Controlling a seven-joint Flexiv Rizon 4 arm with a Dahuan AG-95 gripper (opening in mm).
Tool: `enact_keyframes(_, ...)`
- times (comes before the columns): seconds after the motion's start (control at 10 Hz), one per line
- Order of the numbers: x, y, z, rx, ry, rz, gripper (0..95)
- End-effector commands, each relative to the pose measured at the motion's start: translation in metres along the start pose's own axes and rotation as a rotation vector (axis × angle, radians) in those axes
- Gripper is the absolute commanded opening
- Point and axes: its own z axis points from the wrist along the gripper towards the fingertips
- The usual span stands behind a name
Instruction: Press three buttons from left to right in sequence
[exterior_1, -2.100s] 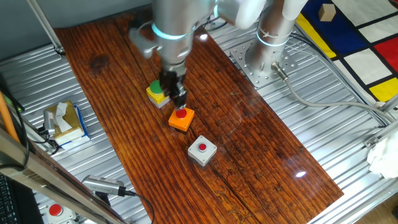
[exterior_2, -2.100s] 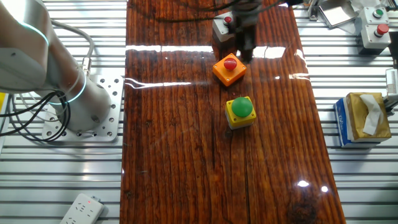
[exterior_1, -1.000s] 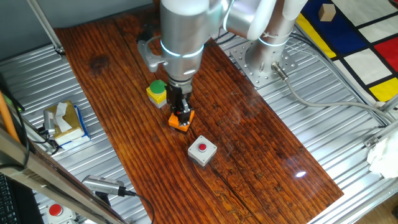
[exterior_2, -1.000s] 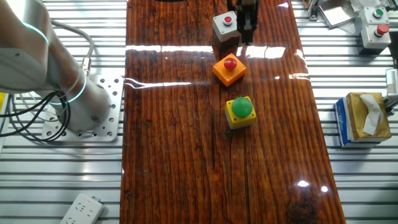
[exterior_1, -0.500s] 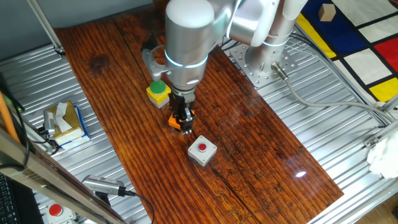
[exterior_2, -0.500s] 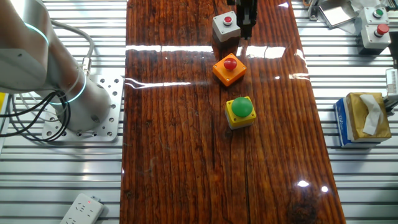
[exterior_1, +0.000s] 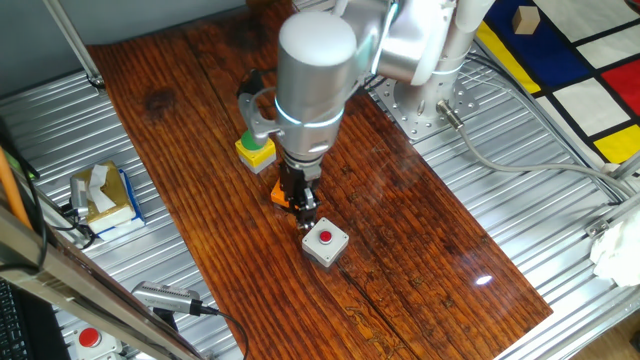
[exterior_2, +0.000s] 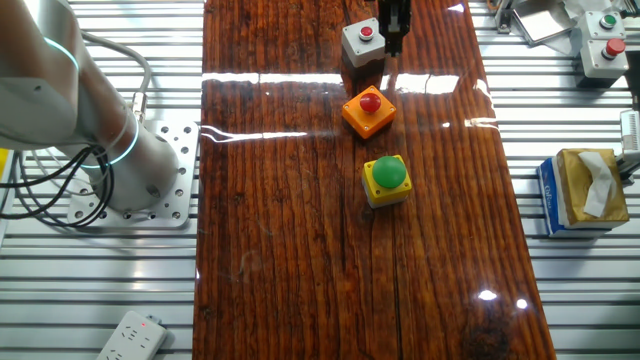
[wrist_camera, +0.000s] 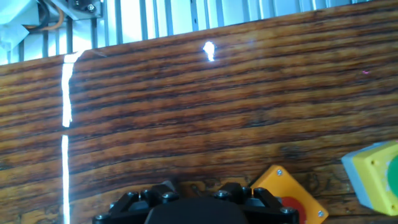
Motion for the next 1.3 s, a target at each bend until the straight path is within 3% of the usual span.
enact_keyframes(0.1,0.001,0.005,0.003,-0.001,-0.002,0.006,57.0)
enact_keyframes(0.7,0.005,0.008,0.013,-0.005,-0.009,0.015,57.0)
enact_keyframes(1.3,0.007,0.007,0.014,0.009,-0.008,-0.077,57.0)
